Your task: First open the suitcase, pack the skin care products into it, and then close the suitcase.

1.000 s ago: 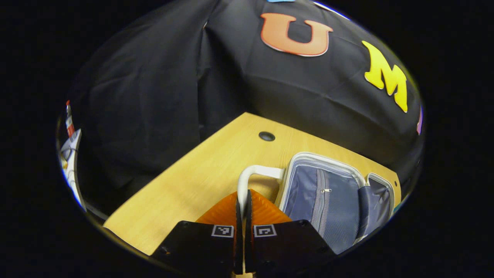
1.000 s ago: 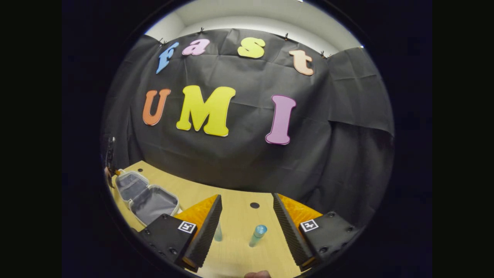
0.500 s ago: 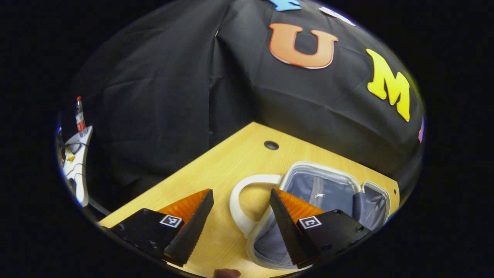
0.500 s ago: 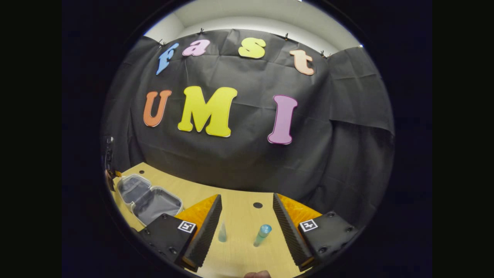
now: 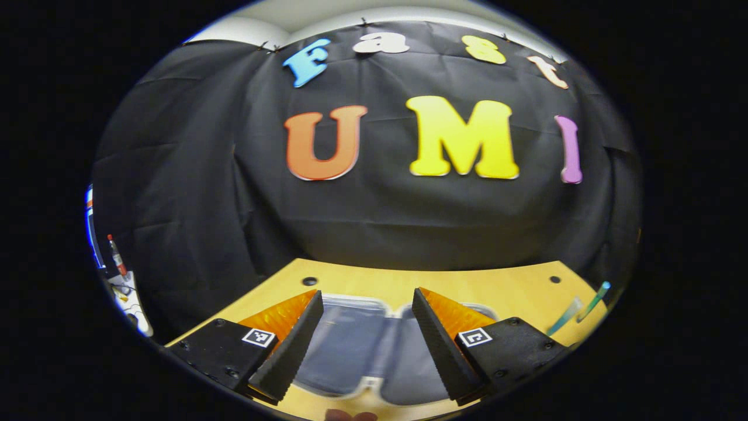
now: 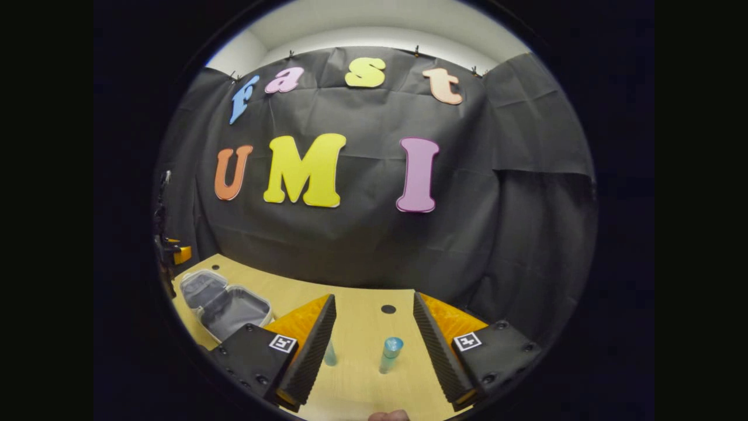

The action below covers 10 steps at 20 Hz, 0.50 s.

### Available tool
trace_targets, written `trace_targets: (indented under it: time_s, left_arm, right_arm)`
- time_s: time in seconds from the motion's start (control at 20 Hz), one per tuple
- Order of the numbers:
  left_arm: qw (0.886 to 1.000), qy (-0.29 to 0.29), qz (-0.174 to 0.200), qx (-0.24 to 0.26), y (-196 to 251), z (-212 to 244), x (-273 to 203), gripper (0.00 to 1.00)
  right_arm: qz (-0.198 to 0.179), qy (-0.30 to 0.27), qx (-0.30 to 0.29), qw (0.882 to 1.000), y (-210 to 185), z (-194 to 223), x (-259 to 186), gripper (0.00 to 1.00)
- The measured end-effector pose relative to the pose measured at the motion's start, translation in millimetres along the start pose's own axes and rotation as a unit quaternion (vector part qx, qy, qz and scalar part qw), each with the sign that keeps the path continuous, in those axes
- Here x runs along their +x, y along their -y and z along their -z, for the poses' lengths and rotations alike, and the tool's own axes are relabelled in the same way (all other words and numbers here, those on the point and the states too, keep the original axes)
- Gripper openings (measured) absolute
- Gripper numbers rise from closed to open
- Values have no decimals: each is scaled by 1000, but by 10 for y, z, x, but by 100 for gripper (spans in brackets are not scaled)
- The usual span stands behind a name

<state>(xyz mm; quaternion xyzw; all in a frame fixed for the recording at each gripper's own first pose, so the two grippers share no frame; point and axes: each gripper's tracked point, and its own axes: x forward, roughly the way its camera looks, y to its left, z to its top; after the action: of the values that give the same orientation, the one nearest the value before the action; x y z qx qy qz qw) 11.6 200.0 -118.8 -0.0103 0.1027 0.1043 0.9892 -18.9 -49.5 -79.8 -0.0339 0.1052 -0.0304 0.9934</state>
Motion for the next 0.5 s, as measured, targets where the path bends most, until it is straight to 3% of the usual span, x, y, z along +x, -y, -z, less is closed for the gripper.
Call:
trace_targets:
  time_s: [0.15, 0.3, 0.5]
  left_arm:
    - [997, -15, 79, 8, 1145, 252, -189, 98]
    - [986, -37, 160, 33, 2161, 637, -497, 98]
    - [973, -79, 211, 49, 3011, 1164, -453, 98]
  right_arm:
    - [-1, -14, -7, 1000, 276, 191, 21, 78]
    - [4, -37, -13, 999, 586, 372, 25, 79]
    - [15, -63, -12, 998, 1001, 618, 7, 79]
